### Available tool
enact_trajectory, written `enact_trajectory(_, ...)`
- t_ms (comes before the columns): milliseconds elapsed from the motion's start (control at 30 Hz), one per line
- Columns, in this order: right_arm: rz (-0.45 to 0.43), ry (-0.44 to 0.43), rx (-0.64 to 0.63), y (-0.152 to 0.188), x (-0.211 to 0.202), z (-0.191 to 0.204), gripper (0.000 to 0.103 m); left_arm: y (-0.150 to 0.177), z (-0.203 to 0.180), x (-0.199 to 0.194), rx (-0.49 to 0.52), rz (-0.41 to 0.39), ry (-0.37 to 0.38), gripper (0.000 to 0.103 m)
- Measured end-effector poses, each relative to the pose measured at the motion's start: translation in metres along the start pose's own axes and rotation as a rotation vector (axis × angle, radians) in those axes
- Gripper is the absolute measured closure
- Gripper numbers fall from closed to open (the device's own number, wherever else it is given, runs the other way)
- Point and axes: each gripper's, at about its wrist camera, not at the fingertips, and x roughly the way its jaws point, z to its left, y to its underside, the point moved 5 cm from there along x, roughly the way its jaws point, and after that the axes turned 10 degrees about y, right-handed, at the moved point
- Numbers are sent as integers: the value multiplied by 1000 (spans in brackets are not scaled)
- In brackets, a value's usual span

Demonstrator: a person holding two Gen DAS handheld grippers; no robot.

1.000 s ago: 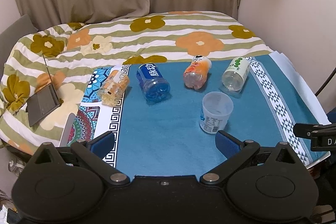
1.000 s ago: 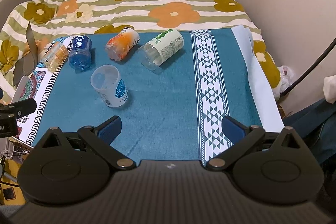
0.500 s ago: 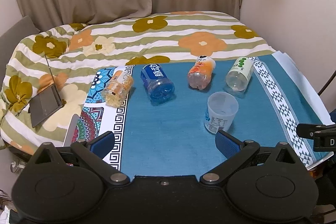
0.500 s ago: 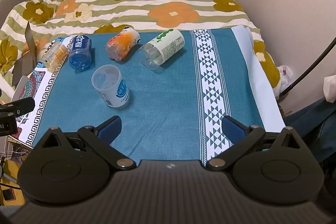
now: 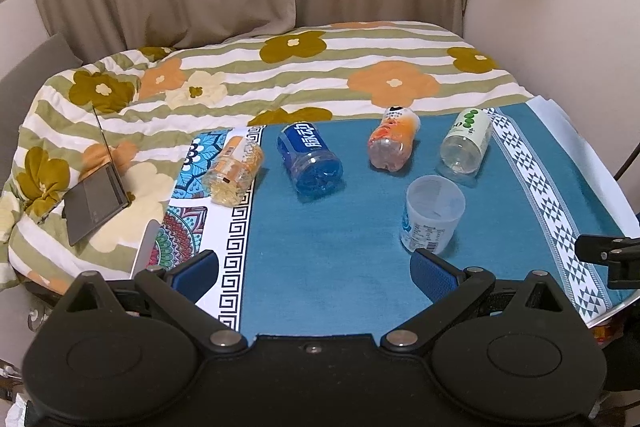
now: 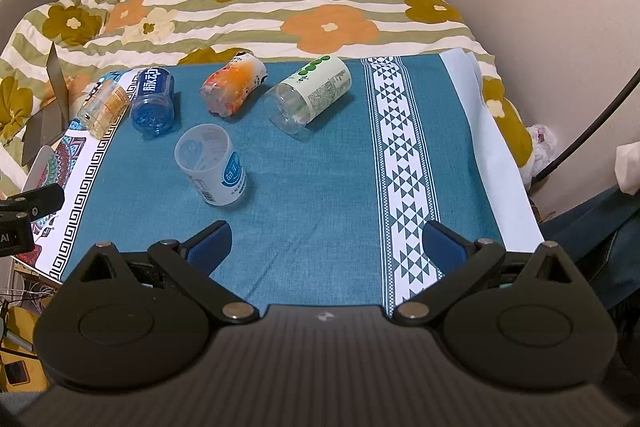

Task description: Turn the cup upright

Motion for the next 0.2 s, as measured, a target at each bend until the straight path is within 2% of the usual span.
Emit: enact_trajectory(200,-2,2,2,-2,1,1,0,-3,0,-2,11,-23,-4,0)
